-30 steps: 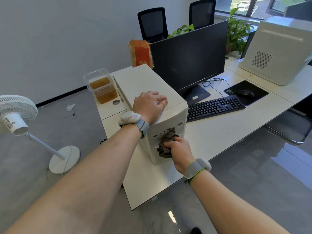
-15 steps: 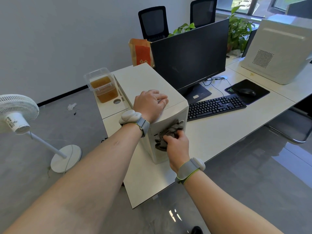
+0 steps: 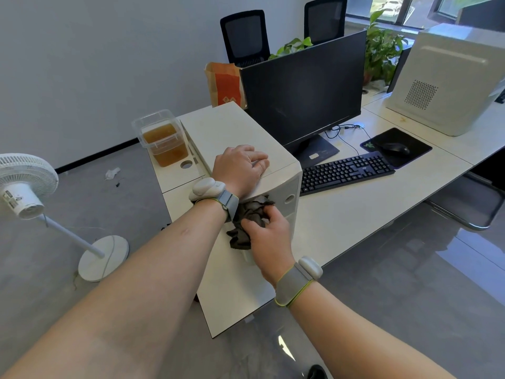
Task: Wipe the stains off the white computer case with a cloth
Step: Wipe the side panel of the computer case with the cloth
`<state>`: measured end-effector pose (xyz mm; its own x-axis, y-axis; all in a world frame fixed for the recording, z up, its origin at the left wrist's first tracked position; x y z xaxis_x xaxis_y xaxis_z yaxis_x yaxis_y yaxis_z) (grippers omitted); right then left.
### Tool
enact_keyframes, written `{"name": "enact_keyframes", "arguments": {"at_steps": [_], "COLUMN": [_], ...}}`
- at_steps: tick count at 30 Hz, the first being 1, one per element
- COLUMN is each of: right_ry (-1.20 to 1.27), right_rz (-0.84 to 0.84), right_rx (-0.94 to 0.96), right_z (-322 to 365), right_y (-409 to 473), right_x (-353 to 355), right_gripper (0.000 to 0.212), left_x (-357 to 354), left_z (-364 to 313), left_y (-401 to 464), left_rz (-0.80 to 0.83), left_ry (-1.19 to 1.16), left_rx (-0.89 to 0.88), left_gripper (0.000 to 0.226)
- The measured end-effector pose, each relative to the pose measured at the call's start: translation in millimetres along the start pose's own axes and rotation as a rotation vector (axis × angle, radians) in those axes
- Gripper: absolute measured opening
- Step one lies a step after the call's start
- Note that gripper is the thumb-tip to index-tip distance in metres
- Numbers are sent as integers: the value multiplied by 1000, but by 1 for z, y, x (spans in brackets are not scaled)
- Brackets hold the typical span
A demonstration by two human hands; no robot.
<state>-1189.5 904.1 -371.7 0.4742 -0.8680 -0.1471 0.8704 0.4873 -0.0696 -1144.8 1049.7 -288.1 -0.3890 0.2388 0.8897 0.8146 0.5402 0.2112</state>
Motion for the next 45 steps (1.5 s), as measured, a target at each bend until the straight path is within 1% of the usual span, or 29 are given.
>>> {"name": "enact_keyframes", "arguments": {"at_steps": [2,4,5,6,8,9,10,13,14,16,19,20,23,26,27,30,31,32,34,36,37,39,40,41,43,45], "right_ry": [-62,-96,-82,-46,38,58,61,9,-10,28,138,155,110,107,146,261,279,259,150,84,93,113,106,96,71,18], "right_rz": [47,71,17,-71,-245,-269,-240,-47,-9,-19,-182,-196,-142,-30,-30,-111,-97,-69,24,100,97,10,-28,-27,68,188], "right_rx": [-45,-172,-222,-243,-252,-257,-262,-310,-337,-374,-335,-317,-319,-438,-450,-337,-298,-272,-258,-274,-277,-233,-185,-132,-77,-108], "right_z": [-7,-21,-28,-33,-39,-42,-42,-43,-43,-43,-42,-41,-45,-53,-53,-41,-36,-32,-27,-28,-28,-24,-21,-18,-16,-24], "right_y": [0,0,1,4,11,14,16,10,10,14,29,31,26,14,14,19,20,19,13,10,10,11,11,10,4,-2], "right_x": [3,14,24,34,50,51,49,39,41,53,71,70,52,43,44,44,38,30,20,23,28,36,35,28,5,-15], "right_gripper": [22,21,19,19,22,23,24,26,27,28,31,32,35,33,30,22,24,32,44,43,38,30,30,31,35,38], "left_x": [0,0,0,-1,-1,-1,0,-1,-1,0,-1,-1,0,0,-1,-1,-1,-1,0,-1,-1,-1,-1,-1,-1,-1], "left_z": [0,0,0,0,0,0,0,1,0,1,-1,-1,0,0,0,0,0,0,1,1,0,0,-1,0,0,0], "left_y": [0,-1,-1,-1,-1,0,0,0,0,0,-1,-1,-1,-1,-1,-1,-1,-1,0,0,0,-1,-1,-1,-1,0], "left_rz": [1,-2,1,3,2,-1,-4,-2,-2,-8,-3,-1,-7,-6,-7,-6,-4,-4,-6,-1,-2,-9,-12,-12,-7,-4], "left_ry": [-6,-12,-17,-21,-20,-18,-19,-25,-27,-24,-15,-17,-20,-23,-22,-25,-25,-24,-22,-27,-27,-25,-23,-22,-19,-20], "left_rx": [-2,-4,-5,-6,-6,-7,-7,-3,-2,-2,-3,1,0,-4,-4,8,11,10,6,4,1,-4,-5,-2,9,14], "left_gripper": [31,30,30,30,31,31,32,31,31,31,31,30,30,30,30,31,31,31,31,31,31,31,32,32,31,31]}}
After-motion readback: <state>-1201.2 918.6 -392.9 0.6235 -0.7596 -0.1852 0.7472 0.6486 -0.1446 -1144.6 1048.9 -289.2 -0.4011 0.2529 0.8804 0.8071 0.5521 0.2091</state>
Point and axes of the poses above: each hand's wrist, its own y-axis towards the middle knuckle, its own x-axis out of the back of the hand, z = x × y, the point moved 5 cm from there along y, towards the middle knuckle, and after that the axes turned 4 degrees about x, right-handed, at the moved point
